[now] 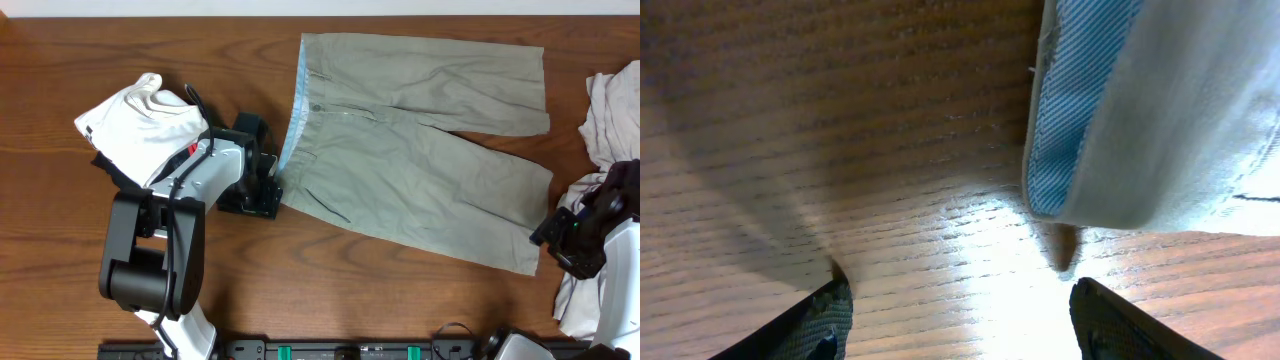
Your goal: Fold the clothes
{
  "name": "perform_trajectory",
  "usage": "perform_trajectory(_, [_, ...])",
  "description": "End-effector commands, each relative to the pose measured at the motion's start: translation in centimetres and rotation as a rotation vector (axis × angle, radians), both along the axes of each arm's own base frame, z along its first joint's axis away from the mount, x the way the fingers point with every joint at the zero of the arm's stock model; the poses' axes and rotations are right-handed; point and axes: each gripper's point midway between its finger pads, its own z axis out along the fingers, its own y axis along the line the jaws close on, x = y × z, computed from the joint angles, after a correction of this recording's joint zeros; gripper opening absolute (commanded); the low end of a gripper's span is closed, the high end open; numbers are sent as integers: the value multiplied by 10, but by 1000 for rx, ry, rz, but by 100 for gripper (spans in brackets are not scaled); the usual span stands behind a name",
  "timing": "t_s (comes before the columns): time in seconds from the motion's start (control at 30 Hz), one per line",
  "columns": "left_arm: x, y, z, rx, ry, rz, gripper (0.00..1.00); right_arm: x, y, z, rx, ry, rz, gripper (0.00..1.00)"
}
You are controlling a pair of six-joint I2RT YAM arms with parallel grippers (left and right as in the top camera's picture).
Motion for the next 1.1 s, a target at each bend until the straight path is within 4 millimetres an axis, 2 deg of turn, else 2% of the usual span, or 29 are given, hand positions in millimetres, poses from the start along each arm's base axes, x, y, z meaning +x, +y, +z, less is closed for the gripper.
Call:
perform_trajectory(0.0, [14, -9, 21, -55, -71, 14, 72, 10, -4, 3, -5, -53, -14, 52])
perform_trajectory(0.03, [17, -15, 29, -92, -93, 14, 72, 20, -2, 5, 15, -99, -9, 47])
perform_trajectory(0.13, [31, -35, 50, -190, -181, -2, 72, 54, 5, 13, 67, -260, 33, 21])
perform_trajectory(0.2, [43, -54, 65, -268, -260, -30, 71, 74, 8, 17, 86, -351, 65, 9])
perform_trajectory(0.27, [53, -71, 73, -324, -318, -63, 60, 89, 11, 16, 89, -398, 89, 4])
perform_trajectory(0.37, [65, -91, 73, -353, -382, -112, 53, 104, 16, 5, 102, -408, 88, 1])
perform_trajectory(0.53, [67, -111, 43, -358, -360, -157, 44, 126, 27, -30, 132, -387, 130, 1])
perform_trajectory(0.73, [66, -109, 17, -325, -316, -142, 43, 136, 28, -69, 164, -326, 128, 1])
perform_trajectory(0.9, [64, -86, 6, -193, -303, -137, 41, 129, 13, -97, 102, -239, 104, 1])
perform_trajectory(1.07, [48, -67, -3, -98, -246, -152, 36, 124, -3, -120, 30, -172, 79, 1])
